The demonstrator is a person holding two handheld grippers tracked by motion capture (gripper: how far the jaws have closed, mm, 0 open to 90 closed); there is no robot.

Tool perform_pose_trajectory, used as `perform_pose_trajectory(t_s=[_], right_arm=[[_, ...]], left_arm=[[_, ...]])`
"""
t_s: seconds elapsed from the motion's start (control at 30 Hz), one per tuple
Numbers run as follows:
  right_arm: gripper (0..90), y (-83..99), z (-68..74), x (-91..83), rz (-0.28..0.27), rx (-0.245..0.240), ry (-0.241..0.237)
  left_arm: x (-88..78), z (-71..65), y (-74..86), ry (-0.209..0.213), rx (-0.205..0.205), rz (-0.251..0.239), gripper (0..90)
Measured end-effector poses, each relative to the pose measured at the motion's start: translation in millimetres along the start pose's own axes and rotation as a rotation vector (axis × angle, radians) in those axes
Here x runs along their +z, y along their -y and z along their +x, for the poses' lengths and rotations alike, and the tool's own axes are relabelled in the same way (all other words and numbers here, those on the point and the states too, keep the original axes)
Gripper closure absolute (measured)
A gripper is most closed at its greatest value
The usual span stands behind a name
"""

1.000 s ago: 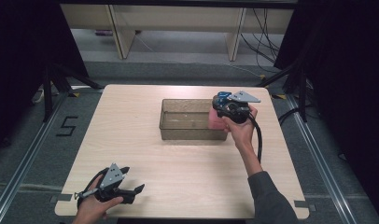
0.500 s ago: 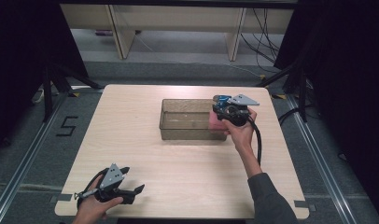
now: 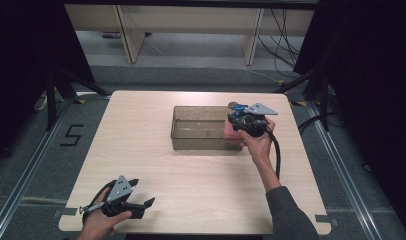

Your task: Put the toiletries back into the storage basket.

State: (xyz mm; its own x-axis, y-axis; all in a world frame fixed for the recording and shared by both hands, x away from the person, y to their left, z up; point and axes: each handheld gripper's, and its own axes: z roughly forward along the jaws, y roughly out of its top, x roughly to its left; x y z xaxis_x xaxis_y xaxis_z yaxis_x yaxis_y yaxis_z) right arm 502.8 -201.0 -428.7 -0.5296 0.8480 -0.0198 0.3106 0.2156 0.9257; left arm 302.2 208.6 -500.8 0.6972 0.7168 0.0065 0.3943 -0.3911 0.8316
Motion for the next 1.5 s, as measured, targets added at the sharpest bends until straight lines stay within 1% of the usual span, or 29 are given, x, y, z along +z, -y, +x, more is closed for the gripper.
perform_pose_trajectory(t_s=[0.03,0.07,0.13,0.17,0.2,0.23,0.27,0.4,0.5,0.53,0.67,0.7,0.77,0.83,0.87,0.9,0.93,0.97,1.0,1.03,1.07,1.13,1.17,1.2,1.27,1.3,1.33,1.47,1.5], right_arm=[[53.7,0.9,2.7,0.5,0.002,0.035,-0.003],[53.7,1.0,0.2,1.1,-0.003,0.004,-0.006],[53.7,2.5,2.2,1.4,0.001,0.038,-0.009],[53.7,2.9,1.9,1.6,0.003,0.035,-0.017],[53.7,3.4,2.7,1.4,0.006,0.037,0.001],[53.7,3.8,0.9,2.6,-0.007,0.013,0.003],[53.7,3.8,0.7,1.8,0.007,0.018,-0.011],[53.7,6.4,2.4,1.9,0.023,0.032,-0.004],[53.7,7.9,0.0,3.3,0.009,0.0,0.002],[53.6,8.6,2.2,3.4,0.022,0.029,-0.003],[53.7,10.4,3.2,4.1,0.037,0.044,-0.008],[53.7,10.7,0.8,4.8,0.02,0.007,0.004],[53.6,10.5,2.3,4.9,0.038,0.03,-0.008],[53.6,11.3,0.9,5.8,0.011,0.012,0.0],[53.5,11.2,1.1,5.5,0.017,0.018,-0.01],[53.3,10.7,-0.7,5.4,0.019,-0.013,-0.013],[53.1,11.1,-0.3,6.7,0.008,-0.004,-0.026],[52.7,11.6,0.4,5.4,0.014,0.003,-0.003],[50.2,12.8,3.9,5.2,0.023,0.069,-0.02],[45.2,12.8,0.9,5.8,0.017,0.075,-0.043],[40.3,13.1,1.4,5.4,0.009,0.122,-0.053],[33.5,13.6,-1.2,5.2,0.004,0.125,-0.045],[32.4,13.4,-0.8,3.6,0.013,0.152,-0.046],[31.4,13.7,-2.2,3.6,-0.003,0.136,-0.051],[29.2,13.8,-0.6,0.2,0.003,0.176,-0.041],[29.2,14.5,-3.8,1.5,-0.023,0.142,-0.048],[28.9,13.8,-4.0,-0.3,-0.016,0.135,-0.037],[26.4,11.9,-1.7,-3.8,-0.031,0.164,-0.045],[26.3,11.0,-2.1,-5.5,-0.029,0.153,-0.042]], left_arm=[[0.4,0.0,-0.1,-0.001,-0.004,-0.003,14.8],[0.4,0.1,-0.2,0.0,-0.004,-0.001,14.8],[0.0,-0.1,0.1,0.0,-0.001,0.0,14.8],[0.0,0.0,0.2,0.0,-0.001,0.0,14.7],[0.2,0.0,0.1,-0.001,-0.005,-0.002,14.7],[0.4,0.2,-0.1,-0.002,-0.004,-0.002,14.8],[0.4,0.0,-0.1,-0.002,-0.005,-0.002,14.8],[0.3,0.2,0.0,-0.002,-0.005,-0.002,14.7],[0.3,-0.7,0.1,0.002,-0.01,-0.007,14.8],[0.1,-0.7,0.2,0.001,-0.011,-0.006,14.8],[0.3,-0.6,0.0,0.0,-0.014,-0.009,14.8],[0.0,-0.9,0.1,0.0,-0.014,-0.009,14.7],[0.3,-0.5,0.0,-0.001,-0.013,-0.009,14.8],[0.4,-0.6,-0.1,-0.001,-0.013,-0.01,14.8],[0.1,-0.9,0.0,0.0,-0.012,-0.009,14.7],[-0.1,-0.9,0.0,0.001,-0.009,-0.008,14.7],[0.0,-0.9,-0.1,0.0,-0.011,-0.009,14.7],[-0.2,-0.3,-0.3,-0.004,-0.005,-0.005,14.8],[-0.1,-0.7,-0.5,-0.003,-0.006,-0.007,14.8],[-0.8,0.0,-0.5,-0.006,0.007,0.002,14.7],[-0.7,-0.8,-0.3,-0.001,-0.002,-0.006,14.8],[-0.9,-1.0,-0.3,-0.005,-0.009,-0.005,14.7],[-0.8,-1.1,-0.6,-0.011,-0.01,-0.004,14.8],[-0.7,-1.4,-0.7,-0.01,-0.011,-0.005,14.8],[-0.5,-1.6,-0.2,-0.01,-0.005,-0.01,14.8],[-0.5,-1.5,-0.1,-0.01,-0.005,-0.009,14.7],[-0.1,-1.8,-0.3,-0.009,-0.014,-0.014,14.7],[0.0,-0.8,-0.1,0.001,-0.001,-0.004,14.7],[0.4,-0.8,-0.1,-0.004,0.001,0.001,14.8]])
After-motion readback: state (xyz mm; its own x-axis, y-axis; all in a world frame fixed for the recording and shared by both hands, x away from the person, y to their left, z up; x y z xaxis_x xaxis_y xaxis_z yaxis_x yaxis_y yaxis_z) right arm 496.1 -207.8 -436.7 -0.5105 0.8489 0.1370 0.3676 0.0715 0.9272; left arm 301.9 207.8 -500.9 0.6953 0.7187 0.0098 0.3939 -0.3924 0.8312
